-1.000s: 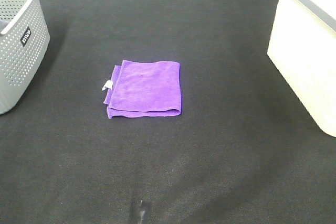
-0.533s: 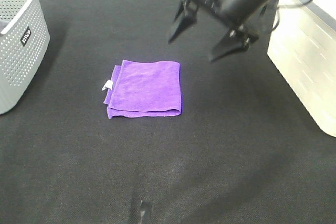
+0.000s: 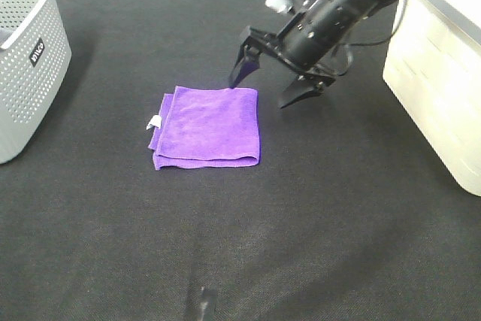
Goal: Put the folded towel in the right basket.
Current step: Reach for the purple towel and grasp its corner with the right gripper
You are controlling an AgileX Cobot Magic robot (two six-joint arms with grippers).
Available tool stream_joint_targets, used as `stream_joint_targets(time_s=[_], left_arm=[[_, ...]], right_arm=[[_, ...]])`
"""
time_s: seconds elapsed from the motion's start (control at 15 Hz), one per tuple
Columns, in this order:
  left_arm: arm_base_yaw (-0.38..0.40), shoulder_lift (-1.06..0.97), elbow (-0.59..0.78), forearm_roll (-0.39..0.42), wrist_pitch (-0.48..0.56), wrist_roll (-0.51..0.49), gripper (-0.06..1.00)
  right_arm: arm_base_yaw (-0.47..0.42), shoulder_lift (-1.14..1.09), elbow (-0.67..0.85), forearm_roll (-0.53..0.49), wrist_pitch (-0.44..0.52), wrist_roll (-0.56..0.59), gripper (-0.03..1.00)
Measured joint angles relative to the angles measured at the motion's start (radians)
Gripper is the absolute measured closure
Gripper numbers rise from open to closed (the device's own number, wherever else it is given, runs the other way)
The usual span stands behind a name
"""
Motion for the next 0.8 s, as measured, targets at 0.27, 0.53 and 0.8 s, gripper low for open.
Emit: stream_joint_targets(time_s=[0.27,0.53,0.8], left_arm=[[0.0,0.0,0.0,0.0,0.0,0.0,-0.04],[0.0,0.0,0.0,0.0,0.0,0.0,-0.04],[0.0,0.0,0.0,0.0,0.0,0.0,-0.04]], right_arm=[[0.0,0.156,-0.164,-0.072,0.054,0.079,0.05],[-0.002,0.193,-0.19,-0.071,0.067,0.098,0.06],[0.025,0.207,-0.196,-0.051,0.059,0.113,0.09]])
